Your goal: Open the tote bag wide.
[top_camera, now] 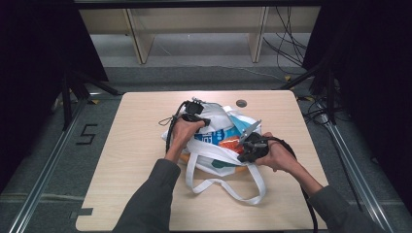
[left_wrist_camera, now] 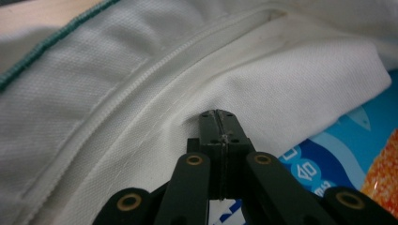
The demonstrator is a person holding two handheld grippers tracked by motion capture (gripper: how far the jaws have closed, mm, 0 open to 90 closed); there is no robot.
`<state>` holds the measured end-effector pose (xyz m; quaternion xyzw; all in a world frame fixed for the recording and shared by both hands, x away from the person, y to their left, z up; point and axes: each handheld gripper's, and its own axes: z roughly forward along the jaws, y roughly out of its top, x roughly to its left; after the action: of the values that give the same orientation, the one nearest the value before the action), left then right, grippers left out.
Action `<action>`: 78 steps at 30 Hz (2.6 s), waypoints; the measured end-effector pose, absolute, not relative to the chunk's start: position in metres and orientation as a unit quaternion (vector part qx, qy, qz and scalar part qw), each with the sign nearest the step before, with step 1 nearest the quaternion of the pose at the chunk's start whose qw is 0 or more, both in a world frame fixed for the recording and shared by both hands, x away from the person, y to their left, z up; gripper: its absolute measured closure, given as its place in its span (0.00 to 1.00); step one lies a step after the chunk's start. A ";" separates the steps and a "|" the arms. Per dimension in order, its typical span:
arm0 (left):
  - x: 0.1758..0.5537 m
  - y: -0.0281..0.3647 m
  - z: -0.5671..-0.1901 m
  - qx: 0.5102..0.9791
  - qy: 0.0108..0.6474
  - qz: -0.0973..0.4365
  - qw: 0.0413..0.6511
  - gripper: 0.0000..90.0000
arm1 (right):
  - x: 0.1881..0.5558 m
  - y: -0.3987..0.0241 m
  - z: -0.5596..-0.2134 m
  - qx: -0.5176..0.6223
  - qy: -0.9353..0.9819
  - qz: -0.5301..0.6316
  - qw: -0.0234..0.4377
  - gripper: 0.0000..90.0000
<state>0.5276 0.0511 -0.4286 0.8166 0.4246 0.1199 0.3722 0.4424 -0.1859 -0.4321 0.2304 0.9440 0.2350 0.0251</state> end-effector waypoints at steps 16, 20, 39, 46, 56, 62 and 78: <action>0.440 0.066 -0.459 0.886 0.299 0.060 0.349 0.99 | 0.543 -0.134 -0.422 0.279 0.912 0.253 0.162 1.00; 0.417 0.068 -0.481 0.889 0.288 0.061 0.350 0.99 | 0.565 -0.142 -0.427 0.324 0.893 0.245 0.192 1.00; 0.484 0.070 -0.413 0.831 0.358 0.129 0.406 0.95 | 0.521 -0.154 -0.399 0.291 0.905 0.279 0.139 1.00; 0.523 0.069 -0.422 0.834 0.399 0.160 0.347 0.97 | 0.488 -0.186 -0.409 0.277 0.909 0.286 0.126 1.00; 0.541 0.121 -0.455 0.785 0.482 0.143 0.362 1.00 | 0.458 -0.239 -0.446 0.303 0.904 0.292 0.076 1.00; 0.527 0.103 -0.432 0.805 0.445 0.157 0.361 0.99 | 0.461 -0.230 -0.412 0.294 0.894 0.319 0.114 1.00; 0.527 0.133 -0.437 0.806 0.434 0.186 0.356 0.99 | 0.572 -0.198 -0.426 0.376 0.873 0.261 0.166 1.00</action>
<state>0.5269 0.1328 -0.4367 0.8064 0.4341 0.1859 0.3560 0.5725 -0.1981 -0.4260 0.3763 0.8732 0.2612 0.1665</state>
